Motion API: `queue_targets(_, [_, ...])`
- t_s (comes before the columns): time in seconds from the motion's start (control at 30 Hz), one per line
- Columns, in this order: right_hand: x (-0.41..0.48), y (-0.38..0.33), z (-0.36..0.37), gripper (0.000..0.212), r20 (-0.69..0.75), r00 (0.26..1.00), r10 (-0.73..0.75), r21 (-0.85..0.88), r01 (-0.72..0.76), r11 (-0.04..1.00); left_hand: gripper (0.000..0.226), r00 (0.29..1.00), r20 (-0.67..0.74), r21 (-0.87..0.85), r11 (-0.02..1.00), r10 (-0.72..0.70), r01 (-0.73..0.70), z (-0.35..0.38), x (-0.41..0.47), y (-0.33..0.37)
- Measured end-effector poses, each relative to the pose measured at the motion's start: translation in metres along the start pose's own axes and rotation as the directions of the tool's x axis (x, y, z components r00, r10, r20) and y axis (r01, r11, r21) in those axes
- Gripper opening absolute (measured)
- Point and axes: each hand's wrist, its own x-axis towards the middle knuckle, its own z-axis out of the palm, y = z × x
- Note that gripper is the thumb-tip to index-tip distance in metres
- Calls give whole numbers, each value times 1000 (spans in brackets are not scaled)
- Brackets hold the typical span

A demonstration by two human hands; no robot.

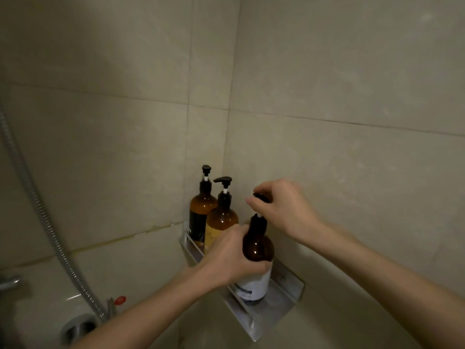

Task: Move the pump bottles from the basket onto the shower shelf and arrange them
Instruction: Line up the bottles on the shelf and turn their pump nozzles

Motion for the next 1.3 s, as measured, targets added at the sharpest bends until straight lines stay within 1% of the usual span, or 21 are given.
queue_targets(0.1, [8, 1, -7, 34, 75, 997, -15, -43, 19, 999, 49, 999, 48, -20, 1000, -10, 11, 0, -3, -2])
queue_targets(0.13, [14, 0, -11, 39, 99, 995, -17, -49, 22, 999, 46, 998, 54, -48, 999, -10, 13, -2, -6, -2])
queue_targets(0.17, [22, -1, -16, 43, 116, 993, -19, -48, 24, 999, 39, 1000, 28, -88, 996, -11, 14, -6, -8, -2])
queue_targets(0.23, [41, -5, -25, 45, 142, 989, -39, -53, 47, 997, 24, 991, -129, -200, 980, -37, 10, -22, -10, -5])
queue_targets(0.27, [52, -7, -28, 43, 172, 983, -59, -60, 70, 996, 21, 972, -222, -259, 966, -72, 12, -32, -9, -8])
queue_targets(0.3, [63, -10, -29, 40, 220, 972, -78, -65, 94, 993, 24, 946, -303, -288, 957, -115, 25, -43, -6, -13])
queue_targets(0.33, [74, -12, -28, 38, 278, 956, -88, -74, 113, 991, 28, 919, -364, -283, 958, -153, 48, -55, -3, -20])
queue_targets(0.4, [94, -16, -19, 35, 381, 920, -89, -119, 144, 982, 26, 884, -421, -203, 971, -205, 128, -75, 9, -35])
queue_targets(0.47, [113, -21, -3, 34, 451, 889, -78, -175, 174, 969, 19, 886, -395, -76, 970, -241, 230, -89, 23, -51])
queue_targets(0.53, [132, -27, 17, 34, 500, 864, -56, -211, 184, 960, 30, 899, -328, 19, 949, -291, 314, -97, 37, -65])
queue_targets(0.6, [148, -34, 36, 33, 520, 854, -29, -228, 171, 959, 38, 906, -276, 40, 938, -321, 345, -101, 47, -75])
queue_targets(0.67, [160, -40, 54, 37, 501, 865, -6, -231, 141, 963, 43, 917, -223, 34, 937, -332, 347, -103, 53, -81])
queue_targets(0.73, [168, -41, 67, 41, 438, 899, 22, -227, 87, 970, 46, 928, -170, 43, 938, -331, 343, -104, 56, -85])
queue_targets(0.8, [170, -40, 75, 37, 371, 928, 37, -245, 59, 968, 48, 932, -124, 45, 936, -341, 349, -104, 58, -87])
queue_targets(0.87, [171, -38, 78, 33, 344, 938, 34, -265, 63, 962, 47, 933, -94, 39, 936, -346, 351, -103, 59, -89])
queue_targets(0.97, [171, -34, 80, 26, 358, 933, 28, -231, 60, 971, 47, 938, -108, 19, 942, -330, 334, -101, 60, -92])
queue_targets(1.03, [172, -33, 81, 18, 386, 922, 10, -215, 80, 973, 48, 933, -136, -18, 942, -333, 334, -97, 60, -94])
queue_targets(1.1, [173, -32, 81, 7, 418, 908, -13, -181, 97, 979, 40, 939, -151, -6, 950, -310, 313, -94, 63, -97])
queue_targets(1.17, [173, -30, 80, 12, 429, 903, -31, -130, 96, 987, 31, 950, -147, 6, 960, -275, 279, -90, 65, -98])
queue_targets(1.2, [173, -28, 80, 14, 428, 903, -36, -107, 90, 990, 31, 953, -154, 10, 964, -262, 267, -88, 66, -99])
queue_targets(1.3, [172, -25, 79, 17, 425, 904, -48, -70, 85, 994, 39, 948, -206, 33, 967, -240, 252, -81, 68, -101])
